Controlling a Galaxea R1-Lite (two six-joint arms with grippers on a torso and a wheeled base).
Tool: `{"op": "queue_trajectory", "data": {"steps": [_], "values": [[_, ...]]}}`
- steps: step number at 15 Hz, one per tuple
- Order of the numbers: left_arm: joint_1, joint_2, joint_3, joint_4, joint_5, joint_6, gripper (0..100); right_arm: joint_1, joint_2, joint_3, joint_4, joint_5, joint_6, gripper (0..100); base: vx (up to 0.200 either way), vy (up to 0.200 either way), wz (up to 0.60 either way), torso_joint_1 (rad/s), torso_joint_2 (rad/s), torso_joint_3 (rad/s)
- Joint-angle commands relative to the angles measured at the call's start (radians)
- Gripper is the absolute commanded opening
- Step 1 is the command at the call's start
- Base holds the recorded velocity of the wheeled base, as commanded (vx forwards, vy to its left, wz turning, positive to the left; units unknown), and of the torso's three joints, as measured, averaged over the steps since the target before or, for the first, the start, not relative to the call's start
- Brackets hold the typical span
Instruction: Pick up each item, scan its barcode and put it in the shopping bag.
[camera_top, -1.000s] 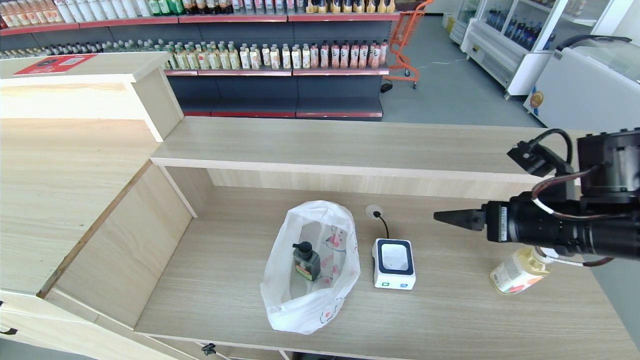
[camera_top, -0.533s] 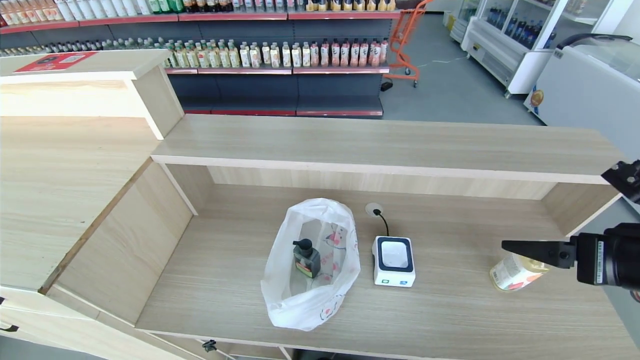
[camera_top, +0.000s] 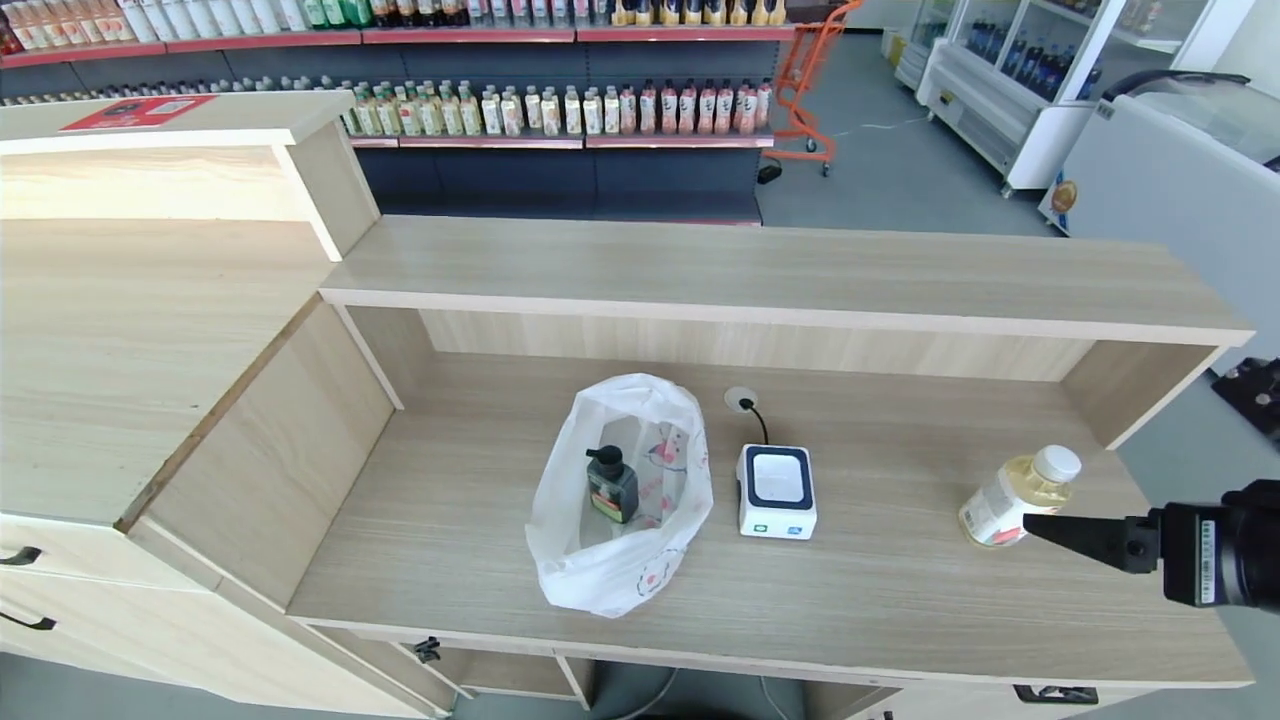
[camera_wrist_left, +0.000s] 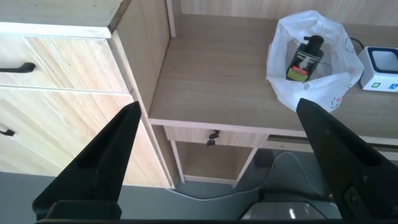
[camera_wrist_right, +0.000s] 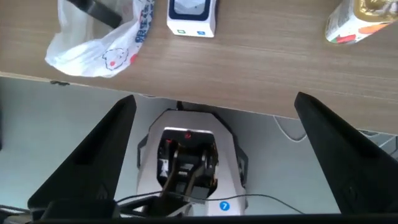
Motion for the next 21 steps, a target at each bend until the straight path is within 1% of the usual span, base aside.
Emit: {"op": "queue_trajectory", "data": {"steps": [1,2,4,5,7,9,10,11,12,14,15,17,19,21], "values": [[0.001,0.0,0.0,0.0,0.0,0.001,100,-0.052,0.072,0.007,0.0,-0.091,-0.045,100,0.0,-0.2,0.0,0.002,0.01,0.002],[0.001,0.001,0.0,0.0,0.0,0.001,100,-0.058,0.095,0.004,-0.002,-0.127,-0.048,100,0.0,-0.2,0.0,0.002,0.01,-0.007],[0.001,0.0,0.0,0.0,0.0,0.003,100,-0.083,0.106,0.002,0.0,-0.134,-0.061,100,0.0,-0.2,0.0,0.005,0.0,0.0],[0.001,0.0,0.0,0.0,0.0,0.004,100,-0.09,0.105,0.009,0.009,-0.144,-0.094,100,0.0,-0.2,0.0,0.002,0.0,0.002],[0.001,0.0,0.0,0.0,0.0,0.004,100,-0.093,0.106,0.007,0.046,-0.17,-0.098,100,0.0,-0.2,0.0,0.002,0.0,-0.002],[0.001,0.0,0.0,0.0,0.0,0.003,100,-0.098,0.106,0.007,0.052,-0.18,-0.1,100,0.0,-0.2,0.0,0.002,0.0,0.002],[0.001,0.0,0.0,0.0,0.002,0.003,100,-0.118,0.106,0.007,0.055,-0.182,-0.101,100,0.0,-0.2,0.0,0.007,0.0,0.007],[0.001,0.0,0.0,0.0,0.0,0.003,100,-0.126,0.105,0.007,0.067,-0.182,-0.106,100,0.0,-0.2,0.0,0.002,0.0,-0.002],[0.001,0.0,0.0,0.0,0.0,-0.001,100,-0.132,0.1,0.007,0.109,-0.187,-0.123,100,0.0,-0.2,0.0,0.007,0.0,-0.002],[0.001,0.0,0.0,0.0,0.0,-0.001,100,-0.162,0.123,0.005,0.193,-0.24,-0.172,100,0.0,0.0,0.0,0.0,0.0,0.0],[0.001,0.0,0.0,0.0,0.0,-0.001,100,-0.162,0.149,0.007,0.207,-0.246,-0.186,100,0.0,0.0,0.0,0.0,0.0,0.0],[0.001,0.0,0.0,0.0,0.0,-0.001,100,-0.162,0.213,0.002,0.207,-0.246,-0.181,100,0.0,0.0,0.0,0.0,0.0,0.0],[0.001,0.0,0.0,0.0,0.0,-0.001,100,-0.162,0.302,0.007,0.207,-0.249,-0.141,100,0.0,0.0,0.0,0.0,0.0,0.0],[0.001,0.0,0.0,0.0,0.0,-0.001,100,-0.162,0.374,0.009,0.13,-0.249,-0.14,100,0.0,0.0,0.0,0.0,0.0,0.0]]}}
